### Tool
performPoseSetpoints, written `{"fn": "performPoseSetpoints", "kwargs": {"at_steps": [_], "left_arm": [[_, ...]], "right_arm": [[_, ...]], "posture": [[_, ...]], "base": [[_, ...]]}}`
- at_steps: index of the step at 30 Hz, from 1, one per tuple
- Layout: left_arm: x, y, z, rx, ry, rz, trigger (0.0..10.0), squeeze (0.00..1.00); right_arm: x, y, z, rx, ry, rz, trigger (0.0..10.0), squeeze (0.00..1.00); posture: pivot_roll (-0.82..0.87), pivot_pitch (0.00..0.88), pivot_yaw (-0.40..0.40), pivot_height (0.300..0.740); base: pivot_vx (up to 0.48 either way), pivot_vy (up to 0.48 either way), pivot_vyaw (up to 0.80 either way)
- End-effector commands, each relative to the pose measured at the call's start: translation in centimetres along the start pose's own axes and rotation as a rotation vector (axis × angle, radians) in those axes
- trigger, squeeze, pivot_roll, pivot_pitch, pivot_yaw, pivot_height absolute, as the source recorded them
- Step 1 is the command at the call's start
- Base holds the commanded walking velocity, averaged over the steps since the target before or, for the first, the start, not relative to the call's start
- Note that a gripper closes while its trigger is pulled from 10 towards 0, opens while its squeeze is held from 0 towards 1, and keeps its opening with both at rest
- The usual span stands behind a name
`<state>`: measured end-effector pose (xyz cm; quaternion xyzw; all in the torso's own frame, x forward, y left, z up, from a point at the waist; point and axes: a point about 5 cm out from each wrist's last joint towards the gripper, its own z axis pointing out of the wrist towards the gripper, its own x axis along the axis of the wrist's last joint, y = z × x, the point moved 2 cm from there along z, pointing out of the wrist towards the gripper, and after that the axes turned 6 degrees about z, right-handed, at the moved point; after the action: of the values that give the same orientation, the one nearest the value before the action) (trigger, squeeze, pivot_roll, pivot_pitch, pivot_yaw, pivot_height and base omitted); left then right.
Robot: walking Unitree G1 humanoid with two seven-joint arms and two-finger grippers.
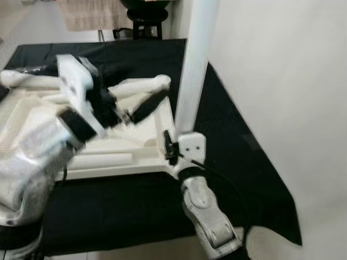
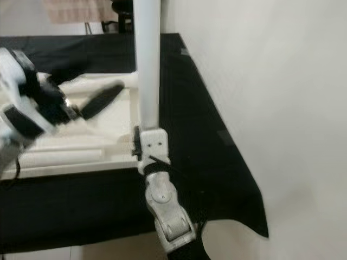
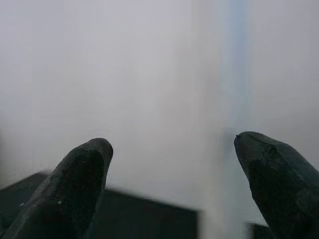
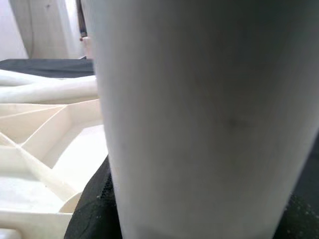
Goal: Building children table
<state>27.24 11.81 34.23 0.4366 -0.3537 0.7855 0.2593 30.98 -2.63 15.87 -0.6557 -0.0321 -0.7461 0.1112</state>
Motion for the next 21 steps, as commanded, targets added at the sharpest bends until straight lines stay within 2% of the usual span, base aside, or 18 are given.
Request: {"fn": "performPoseSetpoints", "kwargs": {"at_steps": [1, 2, 3, 5, 7, 11, 13, 15, 16, 17, 21], "left_arm": [[-0.8, 0.7, 0.4, -0.099, -0.028, -0.071, 10.0, 0.0], [-0.7, 1.2, 1.1, -0.194, -0.027, -0.1, 10.0, 0.0], [-0.7, 1.2, 1.1, -0.194, -0.027, -0.1, 10.0, 0.0], [-0.5, 1.7, 2.0, -0.337, -0.033, -0.139, 10.0, 0.0], [-0.5, 1.8, 2.3, -0.378, -0.043, -0.131, 10.0, 0.0], [-0.6, 1.8, 2.8, -0.406, -0.055, -0.119, 10.0, 0.0], [-0.9, 1.2, 3.6, -0.366, -0.076, -0.103, 10.0, 0.0], [-0.9, 1.2, 3.6, -0.366, -0.076, -0.103, 10.0, 0.0], [-1.1, 1.0, 3.8, -0.355, -0.086, -0.103, 8.6, 0.0], [-1.3, 0.9, 4.0, -0.341, -0.096, -0.109, 0.0, 0.0], [-1.5, 0.8, 4.2, -0.333, -0.106, -0.125, 0.0, 0.0]], "right_arm": [[-4.7, -2.5, -1.8, -0.02, -0.227, 0.126, 10.0, 0.0], [-4.7, -2.5, -1.8, -0.017, -0.223, 0.124, 10.0, 0.0], [-4.7, -2.5, -1.8, -0.017, -0.223, 0.124, 10.0, 0.0], [-4.7, -2.7, -1.7, -0.013, -0.217, 0.122, 10.0, 0.0], [-4.7, -2.8, -1.7, -0.01, -0.216, 0.121, 10.0, 0.0], [-4.7, -2.9, -1.6, -0.006, -0.213, 0.12, 10.0, 0.0], [-4.8, -3.1, -1.5, -0.002, -0.209, 0.121, 10.0, 0.0], [-4.8, -3.1, -1.5, -0.002, -0.209, 0.121, 10.0, 0.0], [-4.8, -3.2, -1.5, -0.002, -0.208, 0.122, 10.0, 0.0], [-4.8, -3.2, -1.5, 0.0, -0.207, 0.123, 10.0, 0.0], [-4.8, -3.3, -1.4, 0.004, -0.204, 0.125, 10.0, 0.0]], "posture": [[0.11, 0.177, -0.027, 0.74], [0.11, 0.177, -0.024, 0.74], [0.11, 0.177, -0.024, 0.74], [0.1, 0.174, -0.02, 0.74], [0.1, 0.173, -0.017, 0.74], [0.1, 0.169, -0.016, 0.74], [0.1, 0.164, -0.014, 0.74], [0.1, 0.164, -0.014, 0.74], [0.1, 0.162, -0.014, 0.74], [0.1, 0.16, -0.014, 0.74], [0.1, 0.156, -0.014, 0.74]], "base": [[0.0, 0.0, 0.0], [0.0, 0.0, 0.0], [0.0, 0.0, 0.0], [0.0, 0.0, 0.0], [0.0, 0.0, 0.0], [0.0, 0.0, 0.0], [0.0, 0.0, 0.0], [0.0, 0.0, 0.0], [0.0, 0.0, 0.0], [0.0, 0.0, 0.0], [0.0, 0.0, 0.0]]}}
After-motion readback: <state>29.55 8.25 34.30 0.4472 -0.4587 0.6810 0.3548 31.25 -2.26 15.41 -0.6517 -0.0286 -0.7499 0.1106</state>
